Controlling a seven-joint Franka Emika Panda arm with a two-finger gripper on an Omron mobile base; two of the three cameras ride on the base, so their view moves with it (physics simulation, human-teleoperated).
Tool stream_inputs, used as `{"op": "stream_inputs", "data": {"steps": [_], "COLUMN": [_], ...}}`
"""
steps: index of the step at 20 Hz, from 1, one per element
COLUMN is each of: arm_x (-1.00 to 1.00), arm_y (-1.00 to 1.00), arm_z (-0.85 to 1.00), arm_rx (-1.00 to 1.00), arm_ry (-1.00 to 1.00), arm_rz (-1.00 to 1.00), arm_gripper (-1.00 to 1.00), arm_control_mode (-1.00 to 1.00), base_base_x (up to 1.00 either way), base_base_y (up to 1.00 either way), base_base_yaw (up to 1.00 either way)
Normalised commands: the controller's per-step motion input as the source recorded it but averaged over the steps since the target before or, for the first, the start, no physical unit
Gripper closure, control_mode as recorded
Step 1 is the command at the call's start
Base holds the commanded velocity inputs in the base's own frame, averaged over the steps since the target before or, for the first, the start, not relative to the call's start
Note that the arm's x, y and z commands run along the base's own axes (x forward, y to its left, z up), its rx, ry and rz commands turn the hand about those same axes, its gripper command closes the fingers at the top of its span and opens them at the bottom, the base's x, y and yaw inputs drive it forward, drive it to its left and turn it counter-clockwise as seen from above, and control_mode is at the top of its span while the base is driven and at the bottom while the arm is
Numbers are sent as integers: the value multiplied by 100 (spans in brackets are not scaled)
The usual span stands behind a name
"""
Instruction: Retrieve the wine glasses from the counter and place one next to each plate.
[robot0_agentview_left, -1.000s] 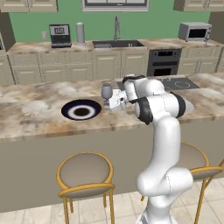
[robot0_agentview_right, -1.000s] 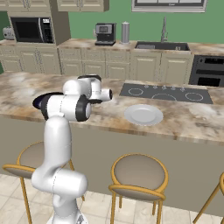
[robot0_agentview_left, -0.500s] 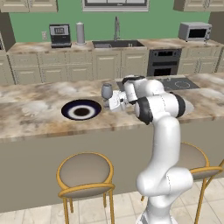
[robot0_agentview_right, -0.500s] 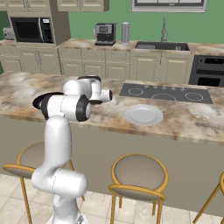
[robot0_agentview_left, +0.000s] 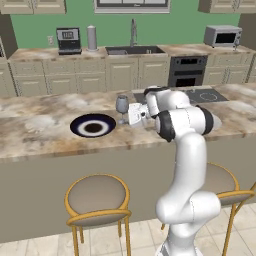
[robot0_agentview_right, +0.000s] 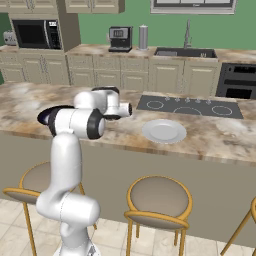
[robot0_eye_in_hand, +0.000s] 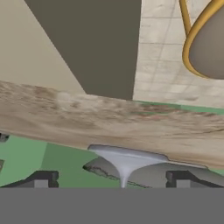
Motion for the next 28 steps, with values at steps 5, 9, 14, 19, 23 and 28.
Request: {"op": "stream_inputs", "data": {"steps": [5, 9, 14, 19, 23, 28], "arm_x": [-6, -65, -91, -93, -74, -76], "arm_y": [-40, -39, -27, -5, 0, 0], "arm_z": [10, 26, 47, 70, 88, 89], "arm_rx": [4, 7, 12, 12, 11, 13], "arm_ry": [0, -15, -19, -10, -6, -5], "arm_rz": [-10, -4, -2, 0, 0, 0], "arm_gripper": [-100, -100, -100, -100, -100, -100], "arm_control_mode": [-100, -100, -100, -100, -100, -100], "base_base_x": [0, 0, 0, 0, 0, 0], "base_base_y": [0, 0, 0, 0, 0, 0], "base_base_yaw": [0, 0, 0, 0, 0, 0]}}
